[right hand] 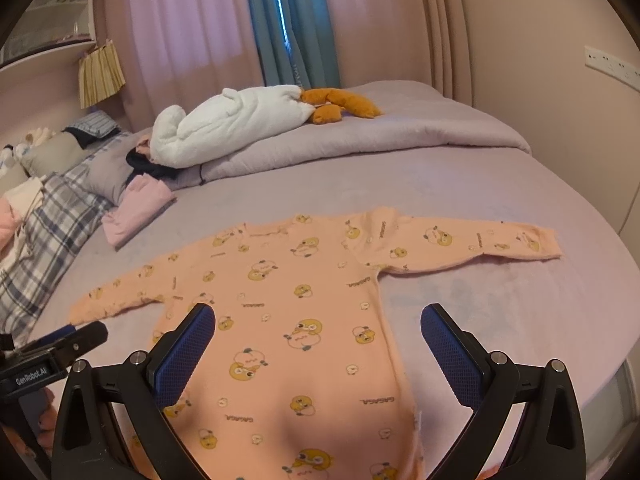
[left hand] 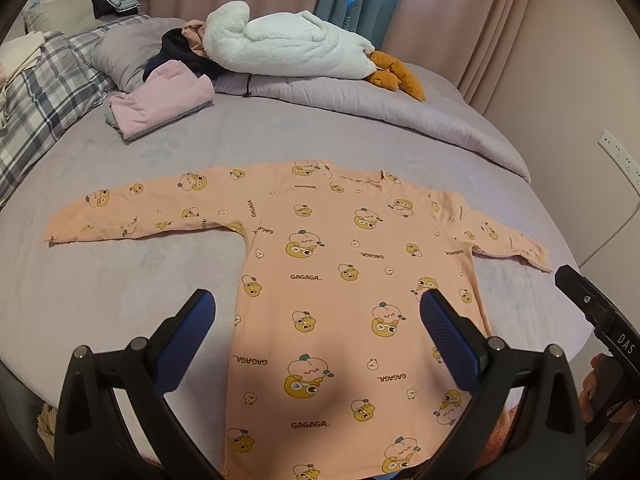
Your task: Fold small clothes
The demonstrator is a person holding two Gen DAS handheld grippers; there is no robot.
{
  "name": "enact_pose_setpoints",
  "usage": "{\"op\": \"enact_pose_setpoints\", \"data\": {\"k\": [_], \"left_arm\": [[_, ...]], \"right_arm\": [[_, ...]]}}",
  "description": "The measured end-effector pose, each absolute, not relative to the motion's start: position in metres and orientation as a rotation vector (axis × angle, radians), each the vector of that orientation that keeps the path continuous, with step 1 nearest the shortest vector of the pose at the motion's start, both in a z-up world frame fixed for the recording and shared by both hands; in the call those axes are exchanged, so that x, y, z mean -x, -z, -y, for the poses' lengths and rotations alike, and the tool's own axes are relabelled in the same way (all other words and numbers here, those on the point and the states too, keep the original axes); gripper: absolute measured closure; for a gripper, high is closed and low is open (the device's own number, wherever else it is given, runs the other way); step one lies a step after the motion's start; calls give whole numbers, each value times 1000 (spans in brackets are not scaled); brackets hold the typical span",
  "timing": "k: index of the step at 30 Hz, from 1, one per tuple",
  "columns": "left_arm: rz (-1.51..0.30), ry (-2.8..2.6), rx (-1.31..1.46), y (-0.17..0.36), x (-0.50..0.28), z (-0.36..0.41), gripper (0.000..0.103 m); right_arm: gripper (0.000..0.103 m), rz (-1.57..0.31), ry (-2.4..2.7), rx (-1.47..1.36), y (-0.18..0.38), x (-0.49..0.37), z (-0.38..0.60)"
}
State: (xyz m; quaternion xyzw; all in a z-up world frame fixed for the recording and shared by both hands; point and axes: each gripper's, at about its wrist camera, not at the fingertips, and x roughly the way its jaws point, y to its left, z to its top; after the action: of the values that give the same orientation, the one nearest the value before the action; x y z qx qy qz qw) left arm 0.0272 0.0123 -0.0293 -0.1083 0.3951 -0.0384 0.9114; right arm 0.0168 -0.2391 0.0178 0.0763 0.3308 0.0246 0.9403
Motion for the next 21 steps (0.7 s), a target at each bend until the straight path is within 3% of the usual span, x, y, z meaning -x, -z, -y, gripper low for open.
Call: {"op": "enact_pose_setpoints", "data": {"k": [21], "left_arm": [[-829,69,227,33,-28,-18,1]], "right_arm": [[1,-673,-52,-164,-16,-18,242]]}}
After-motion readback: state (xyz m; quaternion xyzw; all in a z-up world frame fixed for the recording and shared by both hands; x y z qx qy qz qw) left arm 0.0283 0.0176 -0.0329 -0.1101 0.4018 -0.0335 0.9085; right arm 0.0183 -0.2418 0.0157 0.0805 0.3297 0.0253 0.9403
